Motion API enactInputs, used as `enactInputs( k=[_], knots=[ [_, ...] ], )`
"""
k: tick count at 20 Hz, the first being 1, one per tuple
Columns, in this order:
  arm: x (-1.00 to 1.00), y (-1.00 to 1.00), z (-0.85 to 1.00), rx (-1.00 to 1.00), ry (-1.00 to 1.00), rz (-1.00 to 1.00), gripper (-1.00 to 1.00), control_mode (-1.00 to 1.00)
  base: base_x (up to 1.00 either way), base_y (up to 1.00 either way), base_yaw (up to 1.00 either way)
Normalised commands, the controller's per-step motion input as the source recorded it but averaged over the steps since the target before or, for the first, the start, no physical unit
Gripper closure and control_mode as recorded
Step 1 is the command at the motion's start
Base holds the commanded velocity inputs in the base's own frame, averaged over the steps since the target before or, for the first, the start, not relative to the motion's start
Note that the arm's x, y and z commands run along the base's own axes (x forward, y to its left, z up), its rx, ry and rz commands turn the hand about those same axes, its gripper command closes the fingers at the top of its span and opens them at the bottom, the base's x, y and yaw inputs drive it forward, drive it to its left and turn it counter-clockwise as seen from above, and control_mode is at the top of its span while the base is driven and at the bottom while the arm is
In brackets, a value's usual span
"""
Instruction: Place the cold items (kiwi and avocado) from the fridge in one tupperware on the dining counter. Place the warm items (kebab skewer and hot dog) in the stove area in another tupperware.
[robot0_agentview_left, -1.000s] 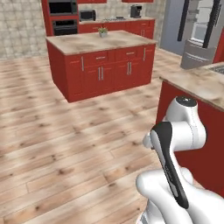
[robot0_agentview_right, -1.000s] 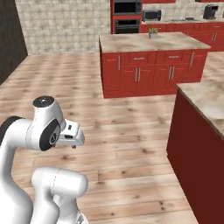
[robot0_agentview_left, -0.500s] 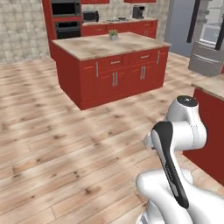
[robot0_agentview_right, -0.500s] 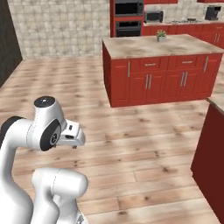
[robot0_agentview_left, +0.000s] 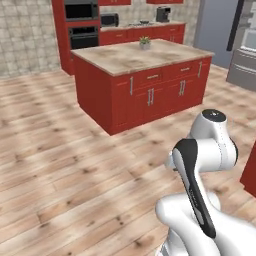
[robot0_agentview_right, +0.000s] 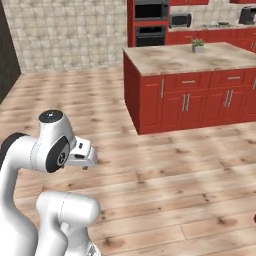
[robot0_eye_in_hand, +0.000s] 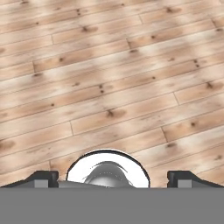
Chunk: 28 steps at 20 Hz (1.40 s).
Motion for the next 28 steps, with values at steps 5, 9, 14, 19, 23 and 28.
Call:
enactInputs(
  k=[5,9,14,19,23,28],
  knots=[
    [0.0,0.0,0.0,0.0,0.0,0.0,-1.0,1.0,0.94,1.0,-0.1],
    [0.0,0.0,0.0,0.0,0.0,0.0,-1.0,1.0,1.0,1.0,-0.11],
    [0.0,0.0,0.0,0.0,0.0,0.0,-1.0,1.0,1.0,1.0,-0.12],
    [0.0,0.0,0.0,0.0,0.0,0.0,-1.0,1.0,1.0,1.0,-0.12],
    [0.0,0.0,0.0,0.0,0.0,0.0,-1.0,1.0,1.0,1.0,-0.1],
    [0.0,0.0,0.0,0.0,0.0,0.0,-1.0,1.0,1.0,1.0,-0.16]
  ],
)
